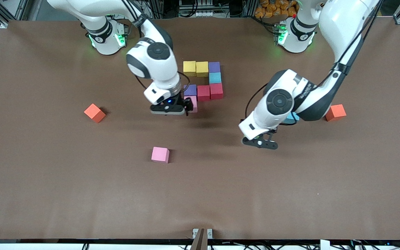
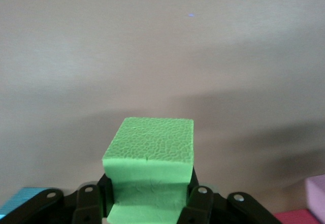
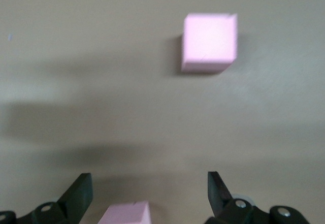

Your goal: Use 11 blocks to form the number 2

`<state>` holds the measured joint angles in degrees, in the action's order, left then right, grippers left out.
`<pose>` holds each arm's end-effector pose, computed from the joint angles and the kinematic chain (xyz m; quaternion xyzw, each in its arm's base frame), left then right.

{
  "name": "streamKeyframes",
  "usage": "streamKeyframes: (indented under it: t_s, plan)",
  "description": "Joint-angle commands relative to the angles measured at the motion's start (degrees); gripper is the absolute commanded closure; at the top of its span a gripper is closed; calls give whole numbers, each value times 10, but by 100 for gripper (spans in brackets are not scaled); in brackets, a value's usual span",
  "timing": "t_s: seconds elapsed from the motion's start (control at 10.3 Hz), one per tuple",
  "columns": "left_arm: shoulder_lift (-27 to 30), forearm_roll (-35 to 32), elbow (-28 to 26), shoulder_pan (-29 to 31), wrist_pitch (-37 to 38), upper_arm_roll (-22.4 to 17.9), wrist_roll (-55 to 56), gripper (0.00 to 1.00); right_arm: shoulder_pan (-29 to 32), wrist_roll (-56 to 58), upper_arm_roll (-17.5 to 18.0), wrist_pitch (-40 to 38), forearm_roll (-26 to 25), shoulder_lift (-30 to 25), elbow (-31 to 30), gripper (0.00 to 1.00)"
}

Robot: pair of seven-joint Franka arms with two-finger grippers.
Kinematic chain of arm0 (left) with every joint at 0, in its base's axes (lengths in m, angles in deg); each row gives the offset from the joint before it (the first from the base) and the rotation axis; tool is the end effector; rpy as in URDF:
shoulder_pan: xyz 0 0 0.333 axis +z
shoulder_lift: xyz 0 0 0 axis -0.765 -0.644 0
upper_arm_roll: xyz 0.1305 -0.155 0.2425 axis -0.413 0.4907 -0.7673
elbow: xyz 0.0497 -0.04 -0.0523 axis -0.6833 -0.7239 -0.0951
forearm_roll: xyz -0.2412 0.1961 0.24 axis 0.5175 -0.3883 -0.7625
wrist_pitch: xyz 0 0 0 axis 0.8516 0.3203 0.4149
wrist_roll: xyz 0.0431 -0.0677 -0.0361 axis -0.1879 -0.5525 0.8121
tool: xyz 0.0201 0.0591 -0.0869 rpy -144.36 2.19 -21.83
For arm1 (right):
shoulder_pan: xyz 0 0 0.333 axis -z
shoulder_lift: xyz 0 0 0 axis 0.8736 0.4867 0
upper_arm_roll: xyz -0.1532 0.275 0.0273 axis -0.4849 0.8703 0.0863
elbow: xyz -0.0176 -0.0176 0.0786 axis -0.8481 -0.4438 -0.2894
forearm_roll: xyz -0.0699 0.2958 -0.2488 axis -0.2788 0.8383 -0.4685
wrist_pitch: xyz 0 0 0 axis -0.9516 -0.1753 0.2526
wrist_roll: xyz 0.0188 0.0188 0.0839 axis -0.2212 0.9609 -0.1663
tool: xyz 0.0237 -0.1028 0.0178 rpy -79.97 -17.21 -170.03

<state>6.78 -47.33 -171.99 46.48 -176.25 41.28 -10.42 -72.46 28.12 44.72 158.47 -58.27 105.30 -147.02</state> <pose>0.5818 -0.3434 0.3258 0.9957 -0.0828 -0.0409 0.0081 0.4932 0.3841 0.3282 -0.9932 0.0531 -0.1008 0.0261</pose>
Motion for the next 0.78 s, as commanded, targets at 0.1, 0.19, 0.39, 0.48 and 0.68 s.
streamKeyframes:
  t_s: [0.1,0.19,0.39,0.48,0.68]
  plan:
    - [-63,10,75,-53,15,-8,63,59,106,56,24,-3,-15,38,29,0]
    - [-74,11,85,-71,16,-11,87,59,144,83,31,-1,-17,64,49,0]
    - [-99,16,137,-138,45,-49,121,61,232,159,61,-2,-16,98,72,0]
    - [-108,44,163,-178,54,-85,132,62,288,211,85,-2,-15,107,73,0]
    - [-112,104,186,-247,53,-153,136,63,374,314,118,-8,-13,120,73,0]
